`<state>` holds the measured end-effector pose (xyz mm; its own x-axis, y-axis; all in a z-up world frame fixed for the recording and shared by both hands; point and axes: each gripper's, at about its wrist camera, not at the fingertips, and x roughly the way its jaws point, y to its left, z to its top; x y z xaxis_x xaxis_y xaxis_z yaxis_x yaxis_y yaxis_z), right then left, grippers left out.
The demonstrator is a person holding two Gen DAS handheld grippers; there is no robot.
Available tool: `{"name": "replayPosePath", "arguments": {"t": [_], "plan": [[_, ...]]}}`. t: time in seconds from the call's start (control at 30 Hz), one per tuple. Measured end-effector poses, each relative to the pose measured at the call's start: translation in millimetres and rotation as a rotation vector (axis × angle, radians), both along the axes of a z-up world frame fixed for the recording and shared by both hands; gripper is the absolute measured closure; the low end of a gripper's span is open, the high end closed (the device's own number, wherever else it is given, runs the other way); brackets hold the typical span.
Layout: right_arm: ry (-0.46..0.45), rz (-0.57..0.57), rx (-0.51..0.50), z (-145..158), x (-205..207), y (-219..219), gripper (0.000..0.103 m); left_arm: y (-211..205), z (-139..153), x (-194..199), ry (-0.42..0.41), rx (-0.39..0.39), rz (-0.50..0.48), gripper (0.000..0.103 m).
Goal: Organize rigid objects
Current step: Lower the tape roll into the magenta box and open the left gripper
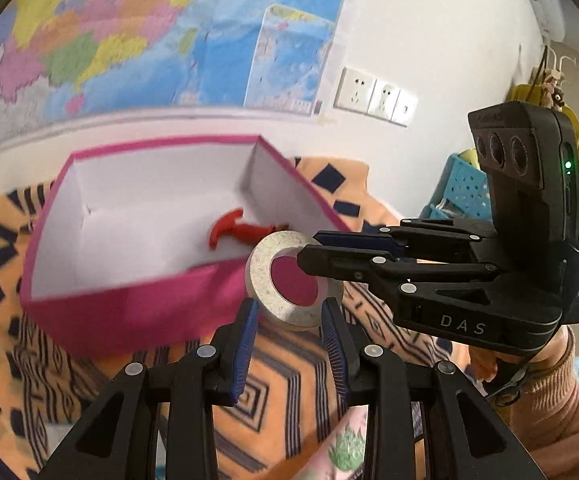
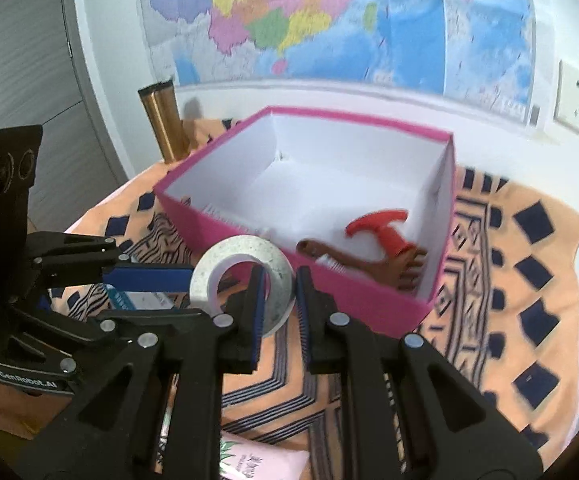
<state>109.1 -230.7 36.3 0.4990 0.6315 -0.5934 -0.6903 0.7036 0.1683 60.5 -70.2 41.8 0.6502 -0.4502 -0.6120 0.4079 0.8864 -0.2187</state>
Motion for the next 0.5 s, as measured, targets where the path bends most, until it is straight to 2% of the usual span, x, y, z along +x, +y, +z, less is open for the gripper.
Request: {"name": "replayPosePath", "arguments": {"t": [0.27, 0.5], "plan": [[-0.062, -0.038, -0.037, 14.8, 19.7, 3.4, 0.086, 0.8, 7.9, 25.1, -0.02, 0.011, 0.023, 0.07], [-0.05, -0.058, -0.046, 10.9, 41.9, 6.5, 0.086, -0.4, 3.7, 49.0, -0.008, 0.022, 0.036, 0.07]]}}
